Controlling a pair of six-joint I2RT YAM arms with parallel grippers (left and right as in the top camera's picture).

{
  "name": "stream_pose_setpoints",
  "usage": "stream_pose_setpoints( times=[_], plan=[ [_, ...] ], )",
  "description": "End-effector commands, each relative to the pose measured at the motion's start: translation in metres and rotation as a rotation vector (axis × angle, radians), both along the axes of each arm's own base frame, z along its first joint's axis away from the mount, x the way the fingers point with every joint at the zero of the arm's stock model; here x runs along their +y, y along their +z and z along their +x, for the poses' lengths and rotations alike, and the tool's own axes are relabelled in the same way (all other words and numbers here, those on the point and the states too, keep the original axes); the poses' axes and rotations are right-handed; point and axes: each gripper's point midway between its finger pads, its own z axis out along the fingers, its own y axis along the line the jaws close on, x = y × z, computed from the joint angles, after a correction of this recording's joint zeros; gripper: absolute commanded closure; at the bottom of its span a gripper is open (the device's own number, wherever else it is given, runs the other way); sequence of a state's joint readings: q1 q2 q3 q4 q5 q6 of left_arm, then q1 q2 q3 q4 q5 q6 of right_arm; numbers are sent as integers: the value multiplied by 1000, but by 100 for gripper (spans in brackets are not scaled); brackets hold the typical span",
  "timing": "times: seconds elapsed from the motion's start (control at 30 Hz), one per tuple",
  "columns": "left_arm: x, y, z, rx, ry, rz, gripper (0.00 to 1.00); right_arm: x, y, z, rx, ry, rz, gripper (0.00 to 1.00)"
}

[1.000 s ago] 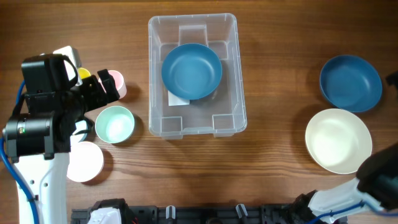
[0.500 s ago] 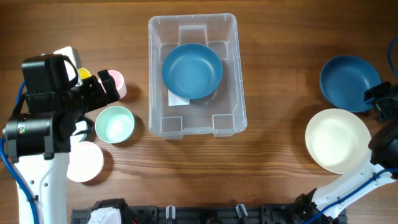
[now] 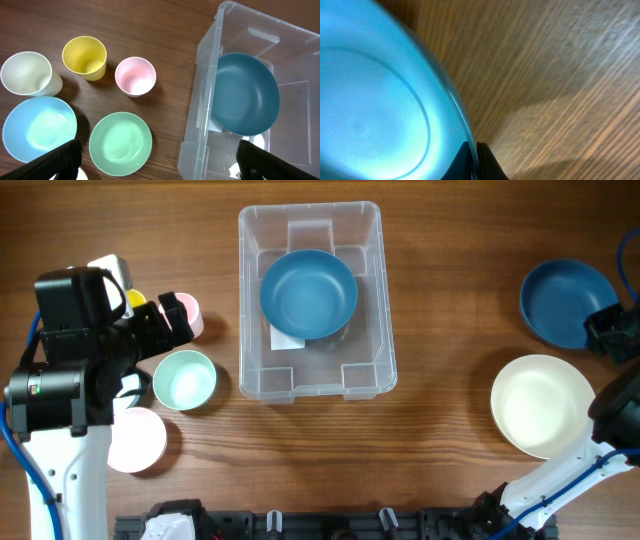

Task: Pack container
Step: 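Move the right gripper to the rim of the second teal bowl, then carry the second teal bowl into the bin, stacking it on the first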

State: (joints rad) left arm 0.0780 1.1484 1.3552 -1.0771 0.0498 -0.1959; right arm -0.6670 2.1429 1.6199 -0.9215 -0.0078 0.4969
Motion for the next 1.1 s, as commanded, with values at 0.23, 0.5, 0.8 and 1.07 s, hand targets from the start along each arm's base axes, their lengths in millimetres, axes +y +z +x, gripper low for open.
stream_pose_setpoints(
  times=[0.23, 0.5, 0.8, 1.07],
  plan=[
    [-1, 3, 2, -10, -7, -5, 0, 94, 154, 70, -330, 284, -155, 96],
    [-1, 3, 2, -9, -7, -5, 0, 305, 252, 85, -611, 749, -145, 96],
    [-1, 3, 2, -10, -7, -5, 0, 454, 214, 110, -671, 1001, -122, 96],
    [-1, 3, 2, -9, -7, -5, 0, 485, 109, 115, -459, 1058, -76, 96]
  ],
)
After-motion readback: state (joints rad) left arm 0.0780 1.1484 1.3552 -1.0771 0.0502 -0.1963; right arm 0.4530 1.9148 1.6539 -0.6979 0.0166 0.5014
